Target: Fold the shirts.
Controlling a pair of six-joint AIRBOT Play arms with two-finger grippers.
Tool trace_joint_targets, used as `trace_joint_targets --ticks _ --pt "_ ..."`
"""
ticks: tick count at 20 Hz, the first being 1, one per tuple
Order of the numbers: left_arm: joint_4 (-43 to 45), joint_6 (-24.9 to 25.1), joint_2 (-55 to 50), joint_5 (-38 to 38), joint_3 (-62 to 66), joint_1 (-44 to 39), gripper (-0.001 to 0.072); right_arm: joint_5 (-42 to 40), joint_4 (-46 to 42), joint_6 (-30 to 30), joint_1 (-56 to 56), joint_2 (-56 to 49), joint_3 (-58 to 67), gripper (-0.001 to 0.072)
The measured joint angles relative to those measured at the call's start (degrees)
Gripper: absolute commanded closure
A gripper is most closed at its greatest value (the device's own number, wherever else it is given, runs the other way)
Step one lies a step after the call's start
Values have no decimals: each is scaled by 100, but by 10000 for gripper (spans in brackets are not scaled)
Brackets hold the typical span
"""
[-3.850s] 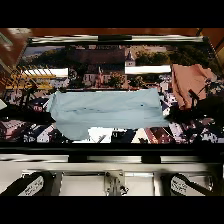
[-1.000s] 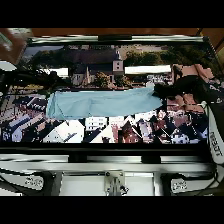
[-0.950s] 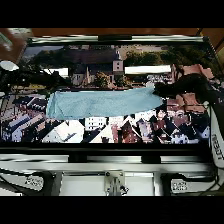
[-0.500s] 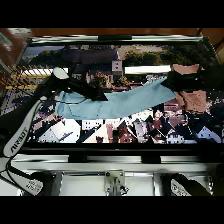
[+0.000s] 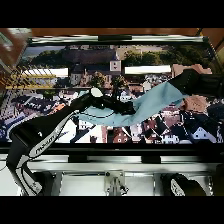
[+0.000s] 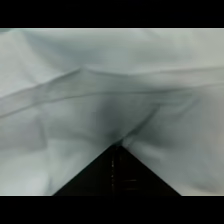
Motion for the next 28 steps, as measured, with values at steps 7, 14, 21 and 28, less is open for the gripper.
trace_joint_targets --ticks 7,14,21,28 --pt "896 -111 1128 -741 35 1008 679 487 343 -155 133 -315 0 662" --pt "3582 -1115 3303 -1226 35 2881 678 2463 754 -581 2061 -1665 66 662" --pt "4188 -1353 4212 -1755 24 4341 678 3812 979 -684 3978 -4059 1294 662" --pt "4260 -1331 4266 -1941 -15 4551 678 4028 1198 -96 4597 -5254 1690 590"
